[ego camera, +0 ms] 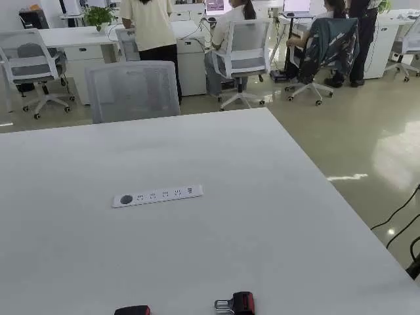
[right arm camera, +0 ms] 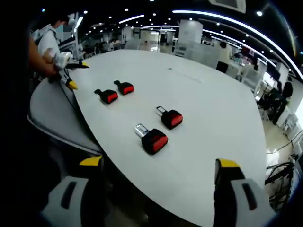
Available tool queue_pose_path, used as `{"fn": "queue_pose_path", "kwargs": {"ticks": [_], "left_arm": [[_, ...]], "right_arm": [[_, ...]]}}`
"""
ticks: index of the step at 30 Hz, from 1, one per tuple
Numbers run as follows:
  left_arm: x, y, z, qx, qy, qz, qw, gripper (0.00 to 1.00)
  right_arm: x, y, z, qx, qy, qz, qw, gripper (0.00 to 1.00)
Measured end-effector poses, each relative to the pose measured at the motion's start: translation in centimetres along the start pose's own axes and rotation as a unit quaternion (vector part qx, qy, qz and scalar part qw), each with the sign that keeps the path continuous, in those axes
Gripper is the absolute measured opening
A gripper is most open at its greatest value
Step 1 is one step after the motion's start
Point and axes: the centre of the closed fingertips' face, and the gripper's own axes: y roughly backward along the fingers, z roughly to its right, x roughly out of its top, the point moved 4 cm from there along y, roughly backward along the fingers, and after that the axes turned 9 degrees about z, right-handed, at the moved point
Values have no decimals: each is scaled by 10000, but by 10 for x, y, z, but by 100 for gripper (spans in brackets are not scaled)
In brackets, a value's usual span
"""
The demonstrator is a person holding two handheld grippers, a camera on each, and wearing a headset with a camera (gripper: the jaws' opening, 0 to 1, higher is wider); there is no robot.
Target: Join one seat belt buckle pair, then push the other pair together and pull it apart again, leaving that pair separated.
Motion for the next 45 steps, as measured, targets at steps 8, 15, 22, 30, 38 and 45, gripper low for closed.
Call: {"fn": "queue_pose_path", "kwargs": {"ticks": [8,15,22,30,38,45], "left_arm": [[-4,-1,3,-75,-33,-123,9999,100],[-5,-1,2,-65,-32,-136,9999,100],[-5,-1,3,-93,-58,-143,9998,100],[-5,-1,5,-152,-10,-145,9998,100],[-3,-2,2,-89,-14,-74,9999,100],[-1,-1,3,-122,21,-40,9999,100]], "right_arm": [[2,7,12,-240,-210,104,9994,100],[2,11,13,-196,-169,77,9996,99],[5,6,13,-229,-97,48,9997,99],[4,5,10,-306,-193,38,9993,99],[2,5,11,-315,-167,0,9994,99],[0,0,9,-269,-242,12,9993,99]]}}
